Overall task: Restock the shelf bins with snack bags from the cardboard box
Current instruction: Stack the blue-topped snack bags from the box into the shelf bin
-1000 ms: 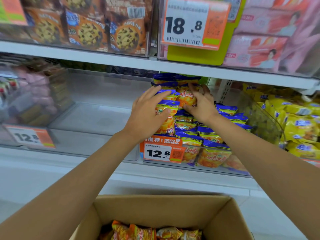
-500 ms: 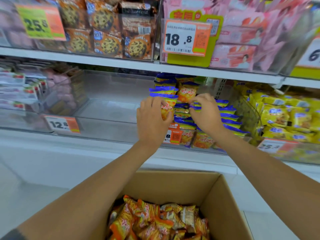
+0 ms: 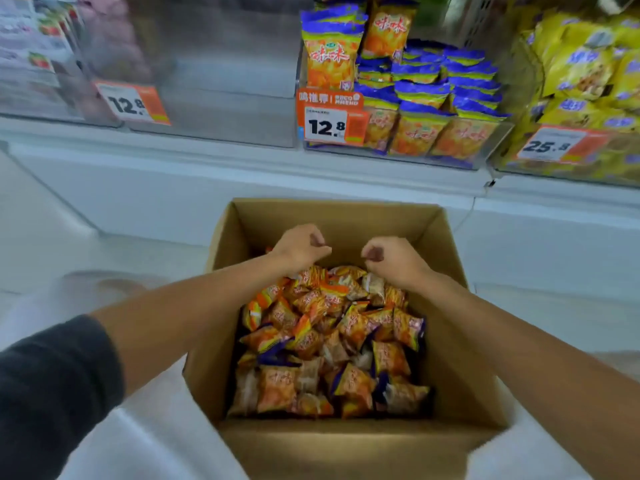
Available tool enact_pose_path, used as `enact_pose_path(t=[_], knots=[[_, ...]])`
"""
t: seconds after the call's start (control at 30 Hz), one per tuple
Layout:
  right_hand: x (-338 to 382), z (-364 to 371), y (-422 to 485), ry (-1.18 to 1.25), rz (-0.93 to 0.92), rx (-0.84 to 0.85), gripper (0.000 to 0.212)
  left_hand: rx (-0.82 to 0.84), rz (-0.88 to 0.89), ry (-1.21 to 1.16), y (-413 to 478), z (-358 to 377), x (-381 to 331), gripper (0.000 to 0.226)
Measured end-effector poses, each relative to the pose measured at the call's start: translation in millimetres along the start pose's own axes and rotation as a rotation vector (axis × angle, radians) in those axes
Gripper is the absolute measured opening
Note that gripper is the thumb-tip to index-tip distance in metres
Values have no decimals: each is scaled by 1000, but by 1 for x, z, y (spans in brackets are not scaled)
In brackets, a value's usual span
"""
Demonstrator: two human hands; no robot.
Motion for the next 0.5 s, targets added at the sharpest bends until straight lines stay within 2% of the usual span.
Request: enact_pose_path(t=[0.07, 0.2, 0.27, 0.33, 0.4, 0.5], knots=[[-26, 30, -7, -35, 75, 122, 9, 158, -39, 107, -5, 26, 37, 24], [-56, 75, -14, -30, 188, 304, 14, 610, -95, 332, -22, 76, 96, 32], [-59, 88, -17, -1, 206, 341, 14, 736, -35, 464, -27, 95, 111, 51], [-60, 96, -20, 3, 207, 375, 14, 812, 7, 616, -32, 106, 121, 74], [-60, 100, -23, 11, 211, 395, 14, 800, 71, 752, -32, 111, 133, 85], [-59, 100, -28, 27, 216, 398, 13, 710, 201, 924, -38, 115, 143, 75]])
Point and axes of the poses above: each hand's wrist, its own y-axis towards the middle knuckle, its own z-axis out of the palm, x = y × z, the point moved 4 cm from there along y, towards the middle knuckle, and after that the axes turned 13 degrees about y, right-handed, at the moved point
